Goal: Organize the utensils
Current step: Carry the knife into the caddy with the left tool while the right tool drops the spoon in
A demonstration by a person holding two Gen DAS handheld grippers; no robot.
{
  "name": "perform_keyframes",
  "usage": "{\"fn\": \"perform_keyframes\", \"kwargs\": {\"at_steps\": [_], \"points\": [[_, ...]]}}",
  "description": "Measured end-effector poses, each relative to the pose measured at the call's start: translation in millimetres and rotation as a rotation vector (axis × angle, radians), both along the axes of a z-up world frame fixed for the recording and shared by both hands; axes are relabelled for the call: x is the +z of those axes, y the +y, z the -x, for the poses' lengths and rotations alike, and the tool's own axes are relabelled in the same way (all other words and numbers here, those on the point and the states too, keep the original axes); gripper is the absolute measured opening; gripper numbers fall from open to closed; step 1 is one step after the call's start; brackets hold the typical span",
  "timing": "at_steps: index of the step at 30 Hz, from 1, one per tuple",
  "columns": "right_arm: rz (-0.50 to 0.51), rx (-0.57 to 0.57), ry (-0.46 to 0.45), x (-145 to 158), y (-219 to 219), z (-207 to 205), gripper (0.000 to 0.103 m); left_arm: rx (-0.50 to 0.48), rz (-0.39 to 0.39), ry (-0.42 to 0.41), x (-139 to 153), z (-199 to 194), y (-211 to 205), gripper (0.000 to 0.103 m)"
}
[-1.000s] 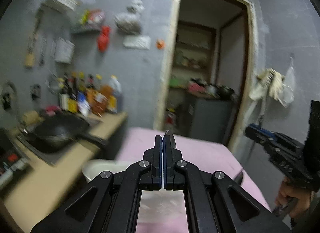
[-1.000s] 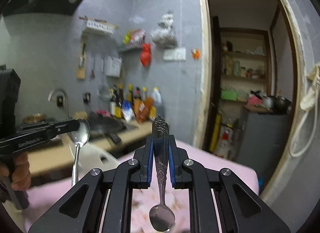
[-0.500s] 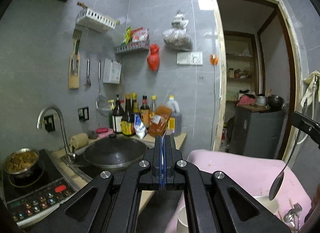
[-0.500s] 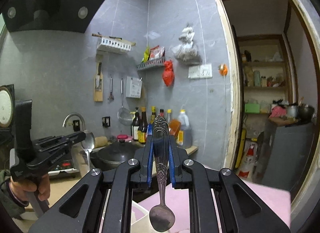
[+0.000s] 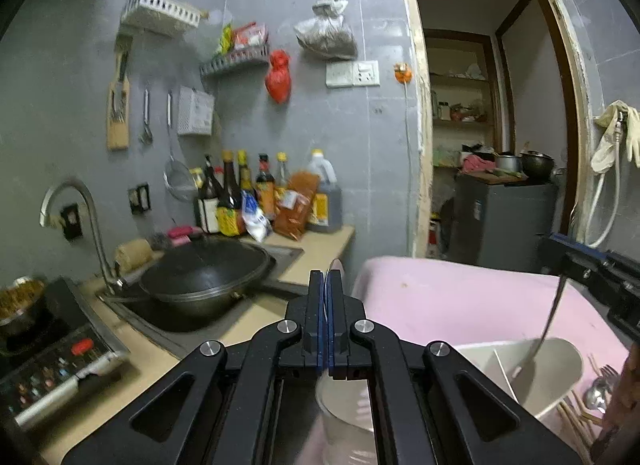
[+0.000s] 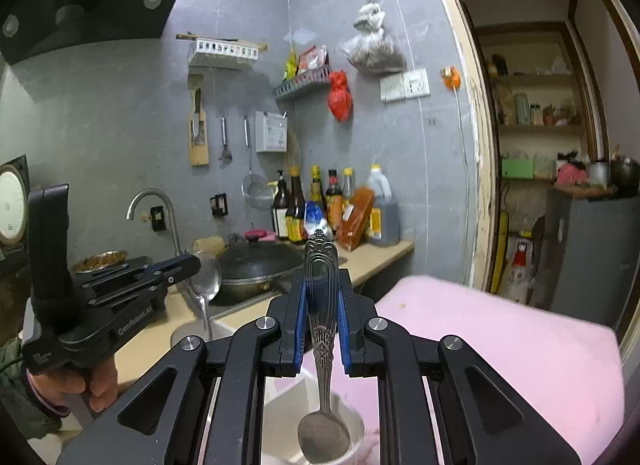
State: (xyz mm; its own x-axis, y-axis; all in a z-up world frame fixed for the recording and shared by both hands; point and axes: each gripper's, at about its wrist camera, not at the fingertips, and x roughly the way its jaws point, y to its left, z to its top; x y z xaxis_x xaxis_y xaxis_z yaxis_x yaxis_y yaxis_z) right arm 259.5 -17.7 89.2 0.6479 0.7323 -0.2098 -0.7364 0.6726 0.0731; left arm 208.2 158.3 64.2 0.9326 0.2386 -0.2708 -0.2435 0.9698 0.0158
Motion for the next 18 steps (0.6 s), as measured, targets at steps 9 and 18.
{"fn": "perform_keyframes", "kwargs": {"at_steps": [9, 18], "points": [[-0.038, 0.021, 0.082, -11.3, -14.9, -0.4, 0.036, -0.19, 0.222, 0.119, -6.2, -1.8, 7.2, 0.006], [-0.109, -0.052, 0.012, 12.3, -53.9, 21.0, 0.068, -0.232, 0.281, 0.044, 17.8, 20.3, -5.9, 0.044]]}}
